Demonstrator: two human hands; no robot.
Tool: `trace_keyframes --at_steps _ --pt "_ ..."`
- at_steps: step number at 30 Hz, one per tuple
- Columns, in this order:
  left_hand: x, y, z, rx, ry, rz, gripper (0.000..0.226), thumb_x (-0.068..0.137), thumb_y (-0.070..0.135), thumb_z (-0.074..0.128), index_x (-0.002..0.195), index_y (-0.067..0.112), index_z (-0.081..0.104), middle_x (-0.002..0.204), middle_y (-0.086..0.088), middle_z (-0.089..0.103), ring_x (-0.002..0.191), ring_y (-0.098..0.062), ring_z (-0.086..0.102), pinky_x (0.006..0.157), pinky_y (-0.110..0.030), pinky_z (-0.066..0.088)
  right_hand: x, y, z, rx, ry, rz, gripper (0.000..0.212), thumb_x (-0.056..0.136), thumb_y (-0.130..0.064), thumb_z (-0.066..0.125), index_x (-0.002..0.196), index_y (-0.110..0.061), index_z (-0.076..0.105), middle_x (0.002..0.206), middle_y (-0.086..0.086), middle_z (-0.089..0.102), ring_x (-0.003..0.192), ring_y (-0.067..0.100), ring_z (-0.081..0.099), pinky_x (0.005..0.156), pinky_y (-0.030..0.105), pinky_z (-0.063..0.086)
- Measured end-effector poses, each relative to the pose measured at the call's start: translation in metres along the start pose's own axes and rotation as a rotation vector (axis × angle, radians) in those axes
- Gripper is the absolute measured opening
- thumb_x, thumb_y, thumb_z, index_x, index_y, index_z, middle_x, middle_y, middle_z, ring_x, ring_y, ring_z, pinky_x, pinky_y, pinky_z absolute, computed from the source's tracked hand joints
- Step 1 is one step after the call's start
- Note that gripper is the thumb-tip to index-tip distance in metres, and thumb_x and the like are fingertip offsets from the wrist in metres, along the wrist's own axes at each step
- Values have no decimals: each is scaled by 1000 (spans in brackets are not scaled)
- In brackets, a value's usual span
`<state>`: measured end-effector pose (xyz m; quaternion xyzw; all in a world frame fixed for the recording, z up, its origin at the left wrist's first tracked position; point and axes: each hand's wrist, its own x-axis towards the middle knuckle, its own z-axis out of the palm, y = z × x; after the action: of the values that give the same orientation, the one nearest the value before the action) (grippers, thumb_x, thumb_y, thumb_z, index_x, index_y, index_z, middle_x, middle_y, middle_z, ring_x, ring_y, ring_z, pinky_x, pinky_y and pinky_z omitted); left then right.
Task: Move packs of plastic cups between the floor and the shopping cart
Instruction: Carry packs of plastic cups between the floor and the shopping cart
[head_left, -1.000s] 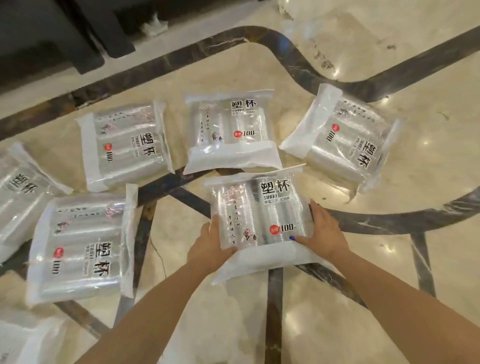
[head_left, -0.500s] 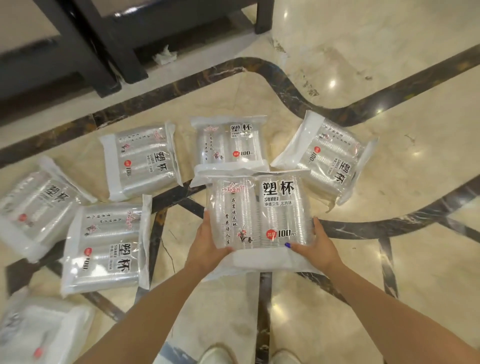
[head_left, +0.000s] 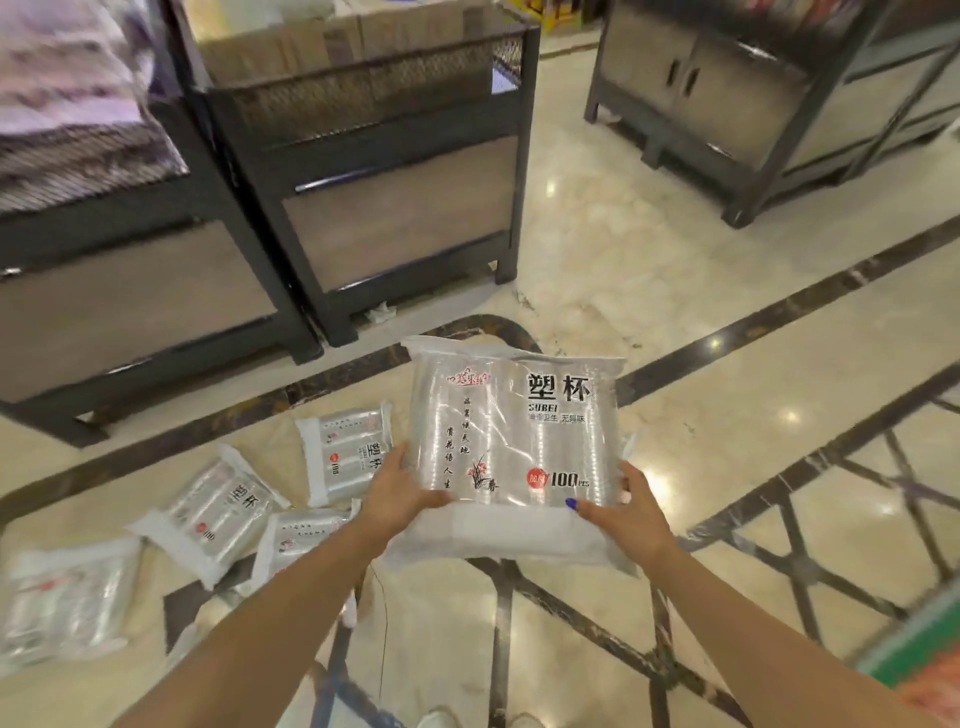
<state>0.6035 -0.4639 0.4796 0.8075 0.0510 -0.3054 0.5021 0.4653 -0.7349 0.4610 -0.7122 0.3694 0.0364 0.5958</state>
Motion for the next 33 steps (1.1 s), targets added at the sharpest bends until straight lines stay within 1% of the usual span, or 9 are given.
trace_keyframes --at_steps 3,8,14,17,19,22,26,29,33 --pt "-48 63 -23 -121 -18 73 127 36 39 93 146 25 31 141 -2 49 123 -28 53 102 -51 45 -48 -66 -28 100 3 -105 79 73 -20 85 135 -31 38 124 -3 50 102 6 57 73 20 48" --pt "-116 139 -53 -219 -133 213 94 65 3 85 140 27 32 130 -2 56 111 -24 61 87 -41 56 -114 -140 -66 245 -47 -204 77 81 -11 77 139 -35 32 121 -7 53 103 10 59 63 18 54" --pt "-183 190 -66 -249 -233 415 83 52 18 88 121 38 47 120 12 60 106 -9 63 84 -30 54 -194 -167 -93 290 13 -332 85 70 -25 82 134 -46 32 131 -6 53 111 16 61 77 28 59" --pt "-207 198 -62 -196 -271 502 103 38 32 95 128 37 47 124 11 60 111 -13 61 94 -39 52 -239 -158 -97 331 119 -346 90 69 -25 84 140 -43 31 131 -2 54 112 22 62 84 39 59" --pt "-220 198 -56 -153 -343 527 117 39 36 95 141 33 38 131 7 58 115 -19 60 99 -49 48 -270 -142 -98 324 218 -347 99 68 -30 84 147 -38 26 134 -1 53 114 21 59 86 36 56" --pt "-241 198 -45 -87 -498 554 121 39 42 94 145 32 36 134 6 57 118 -20 60 99 -49 49 -322 -116 -99 348 355 -322 104 62 -41 87 146 -39 26 135 -2 55 114 20 60 92 42 55" --pt "-278 195 -9 -33 -652 558 129 32 47 97 144 34 34 137 -1 56 119 -28 59 99 -54 48 -414 -84 -106 384 560 -297 78 79 -17 80 135 -38 29 124 -12 54 103 -1 56 74 5 47" --pt "-329 190 38 -44 -805 534 125 41 29 95 147 28 30 135 -5 57 114 -30 61 99 -54 47 -488 -53 -125 380 735 -273 95 78 -25 81 151 -32 22 154 -6 32 140 12 35 103 18 32" --pt "-427 177 115 29 -1018 598 91 60 5 84 137 23 40 125 -2 63 104 -23 65 82 -35 55 -606 -4 -151 416 985 -239 118 58 -53 89 153 -30 24 154 -4 36 139 15 38 115 38 35"
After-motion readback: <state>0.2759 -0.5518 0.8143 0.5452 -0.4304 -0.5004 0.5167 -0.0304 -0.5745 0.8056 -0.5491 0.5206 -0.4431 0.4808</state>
